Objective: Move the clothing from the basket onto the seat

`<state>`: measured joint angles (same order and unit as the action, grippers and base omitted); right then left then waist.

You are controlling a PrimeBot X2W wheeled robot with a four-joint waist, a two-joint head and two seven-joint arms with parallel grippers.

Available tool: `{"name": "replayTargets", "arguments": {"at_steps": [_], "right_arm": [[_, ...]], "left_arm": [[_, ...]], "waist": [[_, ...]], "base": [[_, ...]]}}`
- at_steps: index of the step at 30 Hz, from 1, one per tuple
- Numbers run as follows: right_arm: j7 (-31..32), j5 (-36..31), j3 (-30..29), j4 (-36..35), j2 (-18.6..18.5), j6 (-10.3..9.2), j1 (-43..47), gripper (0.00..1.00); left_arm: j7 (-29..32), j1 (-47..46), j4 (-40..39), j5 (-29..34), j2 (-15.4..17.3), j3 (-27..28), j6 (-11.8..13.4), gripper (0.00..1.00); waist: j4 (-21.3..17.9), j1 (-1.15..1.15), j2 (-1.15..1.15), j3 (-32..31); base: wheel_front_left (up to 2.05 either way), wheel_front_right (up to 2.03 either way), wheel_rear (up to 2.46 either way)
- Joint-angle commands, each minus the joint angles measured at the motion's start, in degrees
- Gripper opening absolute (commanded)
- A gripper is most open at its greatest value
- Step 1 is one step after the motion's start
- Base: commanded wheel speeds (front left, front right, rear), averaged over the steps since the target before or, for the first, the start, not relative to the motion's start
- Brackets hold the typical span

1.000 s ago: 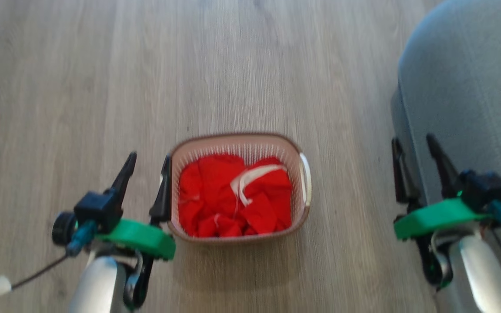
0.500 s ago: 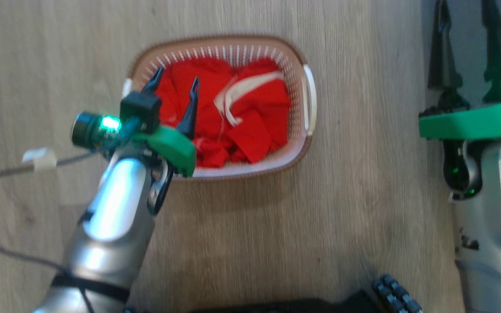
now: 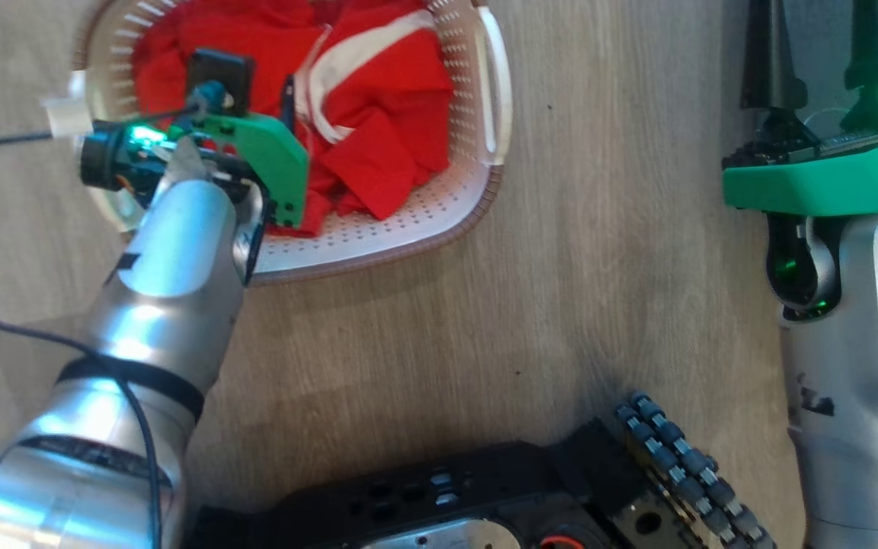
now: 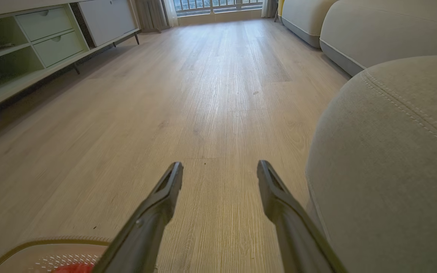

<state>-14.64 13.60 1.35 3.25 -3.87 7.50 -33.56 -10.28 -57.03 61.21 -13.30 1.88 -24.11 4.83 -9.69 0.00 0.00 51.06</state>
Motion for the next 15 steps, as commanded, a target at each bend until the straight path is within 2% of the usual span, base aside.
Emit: {"name": "replayTargets", "arguments": {"at_steps": [1,7,15], "right_arm": [[-0.4,0.5,1.3,-2.4,0.8,-0.01,0.3,1.00],[-0.4,2.1,1.7,-4.1,1.0,-0.01,0.4,1.00],[-0.4,4.4,2.2,-5.9,1.0,-0.01,1.2,1.00]], "left_arm": [[0.6,-0.4,1.0,-0.4,1.0,0.6,1.1,1.00],[2.0,-4.8,8.0,-0.2,1.9,0.3,3.6,1.00],[3.5,-7.3,11.2,0.4,4.0,-0.7,4.7,1.00]], "waist": [[-1.9,0.00,0.00,1.9],[-3.4,0.00,0.00,4.5],[-5.0,0.00,0.00,7.9]], "base": [[0.00,0.00,0.00],[0.00,0.00,0.00],[0.00,0.00,0.00]]}}
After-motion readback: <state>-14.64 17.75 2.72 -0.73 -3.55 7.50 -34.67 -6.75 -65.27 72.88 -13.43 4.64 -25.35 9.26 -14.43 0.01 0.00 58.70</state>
